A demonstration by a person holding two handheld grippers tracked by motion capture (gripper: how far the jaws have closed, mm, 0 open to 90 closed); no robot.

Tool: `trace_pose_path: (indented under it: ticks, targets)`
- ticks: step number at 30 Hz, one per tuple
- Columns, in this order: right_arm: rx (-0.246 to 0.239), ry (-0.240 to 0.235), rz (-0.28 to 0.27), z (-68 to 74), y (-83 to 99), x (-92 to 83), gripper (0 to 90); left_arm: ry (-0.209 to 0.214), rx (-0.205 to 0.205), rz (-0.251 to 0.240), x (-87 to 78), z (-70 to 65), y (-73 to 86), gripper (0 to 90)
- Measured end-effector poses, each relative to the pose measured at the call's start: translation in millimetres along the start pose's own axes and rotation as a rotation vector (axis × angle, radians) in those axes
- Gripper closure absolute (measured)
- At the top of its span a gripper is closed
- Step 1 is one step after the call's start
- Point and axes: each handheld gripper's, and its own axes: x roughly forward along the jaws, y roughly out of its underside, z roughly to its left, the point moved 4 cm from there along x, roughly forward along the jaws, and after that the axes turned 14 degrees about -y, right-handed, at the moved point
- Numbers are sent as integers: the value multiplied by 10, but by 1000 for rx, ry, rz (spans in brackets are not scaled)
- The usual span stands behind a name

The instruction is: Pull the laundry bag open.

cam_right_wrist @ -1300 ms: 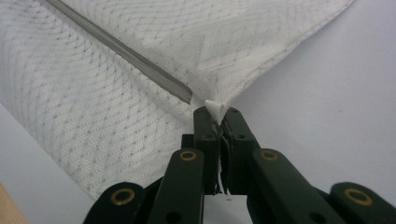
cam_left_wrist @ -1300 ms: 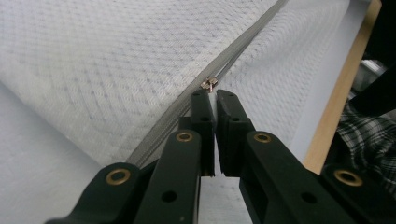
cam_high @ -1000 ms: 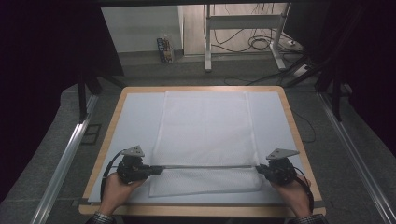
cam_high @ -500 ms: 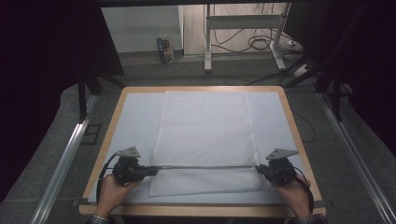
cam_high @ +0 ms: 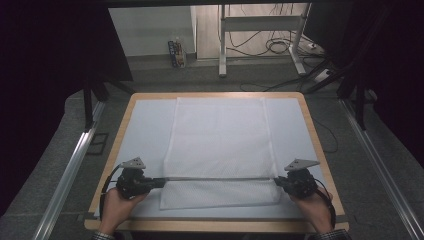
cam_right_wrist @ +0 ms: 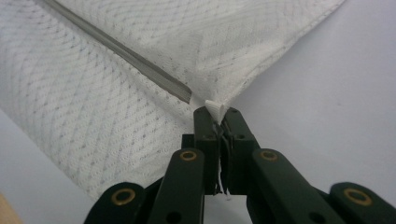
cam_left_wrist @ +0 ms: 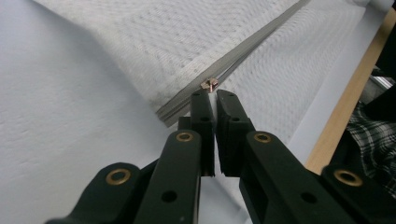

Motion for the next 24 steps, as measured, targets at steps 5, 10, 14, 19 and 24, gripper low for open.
trace_pose_path:
  ticks: [5,10,14,19,24]
  targets:
    - [-1,-3,-2,-5,1,-3,859,2,-14,-6,-39,31,26,874]
    - [4,5,2,-11,4,-4,861,-22,-21,0,-67,62,57,875]
    - [14,1,2,-16,8,-9,861,-22,-33,2,-78,86,80,875]
    - [10,-2,13,-1,5,17,861,-57,-37,42,-35,111,108,875]
    - [10,-11,25,8,19,30,859,-53,-39,79,18,105,135,874]
